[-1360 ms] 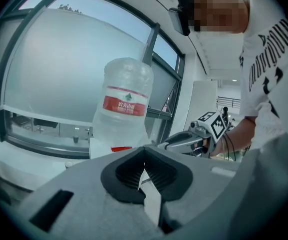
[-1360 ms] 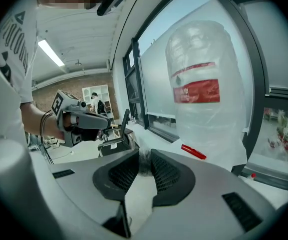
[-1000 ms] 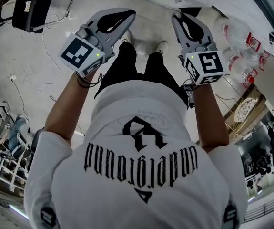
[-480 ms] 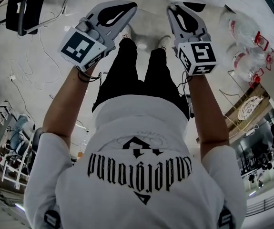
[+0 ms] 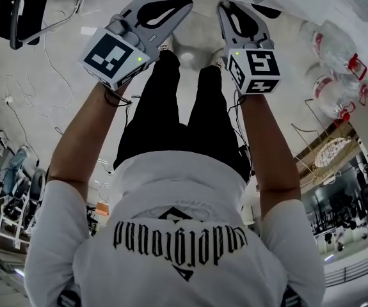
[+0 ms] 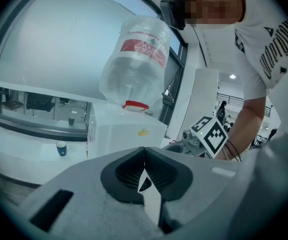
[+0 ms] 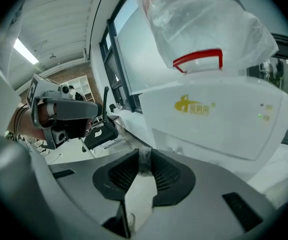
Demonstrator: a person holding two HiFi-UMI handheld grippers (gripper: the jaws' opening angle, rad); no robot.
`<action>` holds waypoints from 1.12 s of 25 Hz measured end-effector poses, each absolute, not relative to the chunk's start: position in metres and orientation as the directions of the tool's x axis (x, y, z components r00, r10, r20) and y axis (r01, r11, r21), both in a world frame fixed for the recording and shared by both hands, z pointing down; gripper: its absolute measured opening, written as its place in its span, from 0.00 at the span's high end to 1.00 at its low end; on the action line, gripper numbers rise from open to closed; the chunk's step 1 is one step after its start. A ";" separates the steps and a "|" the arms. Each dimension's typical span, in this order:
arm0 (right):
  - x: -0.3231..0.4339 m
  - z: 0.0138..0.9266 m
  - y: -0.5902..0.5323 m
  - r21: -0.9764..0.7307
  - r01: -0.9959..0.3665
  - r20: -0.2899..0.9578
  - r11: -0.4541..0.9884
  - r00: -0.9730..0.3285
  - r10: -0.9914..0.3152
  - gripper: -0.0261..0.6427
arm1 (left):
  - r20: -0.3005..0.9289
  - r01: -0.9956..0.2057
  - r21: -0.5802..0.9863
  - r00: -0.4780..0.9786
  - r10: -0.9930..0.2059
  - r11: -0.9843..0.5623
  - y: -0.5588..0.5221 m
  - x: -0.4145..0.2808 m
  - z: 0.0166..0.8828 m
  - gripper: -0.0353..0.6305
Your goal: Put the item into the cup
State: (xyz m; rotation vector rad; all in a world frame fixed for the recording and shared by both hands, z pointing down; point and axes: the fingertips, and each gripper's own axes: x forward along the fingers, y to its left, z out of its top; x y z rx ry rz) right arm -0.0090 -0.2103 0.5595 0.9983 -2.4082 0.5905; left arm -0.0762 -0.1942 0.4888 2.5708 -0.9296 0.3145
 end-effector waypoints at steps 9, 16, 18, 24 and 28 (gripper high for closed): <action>-0.014 0.630 -0.227 -0.201 -0.754 0.590 0.625 -0.603 -0.538 0.84 | 0.341 -0.658 0.271 0.748 -0.570 -0.702 -0.215 -0.068 0.550 0.92; -0.005 0.672 -0.239 -0.174 -0.772 0.614 0.611 -0.571 -0.546 0.84 | 0.359 -0.655 0.275 0.749 -0.557 -0.704 -0.215 -0.064 0.582 0.92; -0.001 0.685 -0.242 -0.167 -0.782 0.623 0.601 -0.556 -0.551 0.84 | 0.357 -0.656 0.274 0.748 -0.559 -0.703 -0.216 -0.062 0.589 0.92; 0.001 0.717 -0.264 -0.144 -0.797 0.630 0.586 -0.530 -0.567 0.84 | 0.371 -0.653 0.264 0.748 -0.550 -0.710 -0.227 -0.058 0.618 0.92; -0.005 0.733 -0.274 -0.143 -0.808 0.634 0.572 -0.519 -0.574 0.84 | 0.384 -0.669 0.268 0.734 -0.560 -0.693 -0.231 -0.067 0.633 0.92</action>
